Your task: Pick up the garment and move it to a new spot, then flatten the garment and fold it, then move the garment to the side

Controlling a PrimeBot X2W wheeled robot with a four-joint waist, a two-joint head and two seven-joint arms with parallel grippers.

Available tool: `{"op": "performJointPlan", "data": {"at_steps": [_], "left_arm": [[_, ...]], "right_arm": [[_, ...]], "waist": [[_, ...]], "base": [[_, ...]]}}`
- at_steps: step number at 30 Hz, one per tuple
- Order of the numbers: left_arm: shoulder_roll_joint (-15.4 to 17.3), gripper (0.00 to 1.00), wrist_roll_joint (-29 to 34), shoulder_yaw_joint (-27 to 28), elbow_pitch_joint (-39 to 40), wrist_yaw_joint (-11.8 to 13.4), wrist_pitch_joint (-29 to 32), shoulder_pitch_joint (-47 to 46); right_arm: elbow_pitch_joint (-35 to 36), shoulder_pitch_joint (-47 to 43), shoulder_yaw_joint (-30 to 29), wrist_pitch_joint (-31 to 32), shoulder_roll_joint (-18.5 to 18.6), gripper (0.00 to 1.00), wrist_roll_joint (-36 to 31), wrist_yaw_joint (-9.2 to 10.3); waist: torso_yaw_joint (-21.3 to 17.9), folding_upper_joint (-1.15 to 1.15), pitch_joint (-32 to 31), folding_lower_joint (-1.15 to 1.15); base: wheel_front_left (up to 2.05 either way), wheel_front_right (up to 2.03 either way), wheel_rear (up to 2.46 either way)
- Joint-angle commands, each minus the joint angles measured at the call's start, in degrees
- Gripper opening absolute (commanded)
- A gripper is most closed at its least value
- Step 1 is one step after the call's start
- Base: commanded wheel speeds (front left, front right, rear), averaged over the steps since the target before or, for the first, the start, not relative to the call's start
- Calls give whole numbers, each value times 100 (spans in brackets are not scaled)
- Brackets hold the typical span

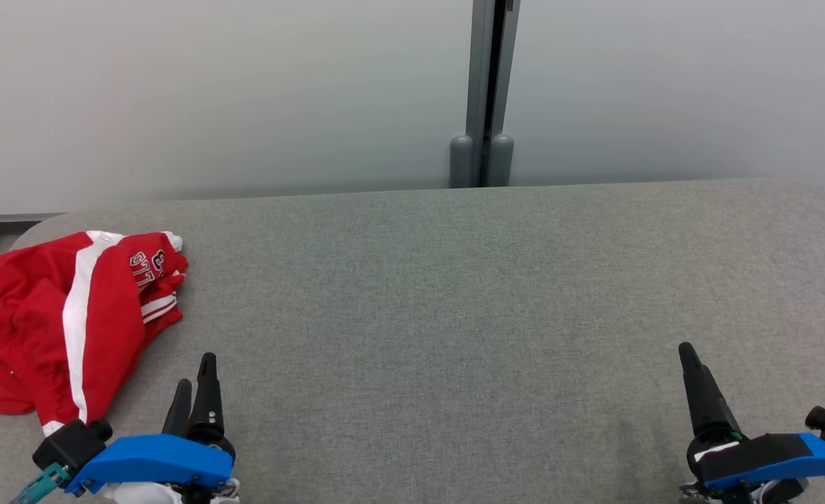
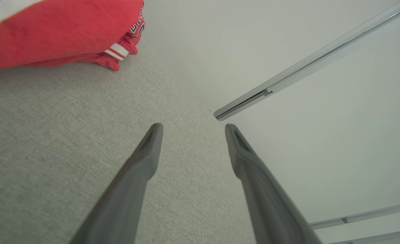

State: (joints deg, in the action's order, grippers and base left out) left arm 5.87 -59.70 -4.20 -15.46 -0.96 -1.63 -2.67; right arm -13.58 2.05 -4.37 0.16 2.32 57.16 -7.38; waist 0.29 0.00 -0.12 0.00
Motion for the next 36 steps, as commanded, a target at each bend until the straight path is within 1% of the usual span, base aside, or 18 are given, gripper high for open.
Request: {"op": "performJointPlan", "data": {"at_steps": [1, 11, 21, 36], "left_arm": [[78, 100, 227, -55, 27, 41, -66, -85], [172, 100, 983, -336, -131, 183, -255, -113], [272, 100, 1700, -597, -194, 363, -389, -143], [430, 100, 2526, -908, -245, 571, -587, -136]], "right_arm": [[111, 9, 2, -29, 36, 100, -263, -9], [142, -64, -13, -100, 42, 100, -1179, -11], [174, -115, 19, -154, 48, 100, -1959, -12], [289, -201, 64, -244, 56, 100, -2949, -13]], "waist": [[3, 0, -1, 0], [14, 0, -7, 0], [22, 0, -12, 0], [44, 0, -21, 0]], "base": [[0, 0, 0], [0, 0, 0], [0, 0, 0], [0, 0, 0]]}}
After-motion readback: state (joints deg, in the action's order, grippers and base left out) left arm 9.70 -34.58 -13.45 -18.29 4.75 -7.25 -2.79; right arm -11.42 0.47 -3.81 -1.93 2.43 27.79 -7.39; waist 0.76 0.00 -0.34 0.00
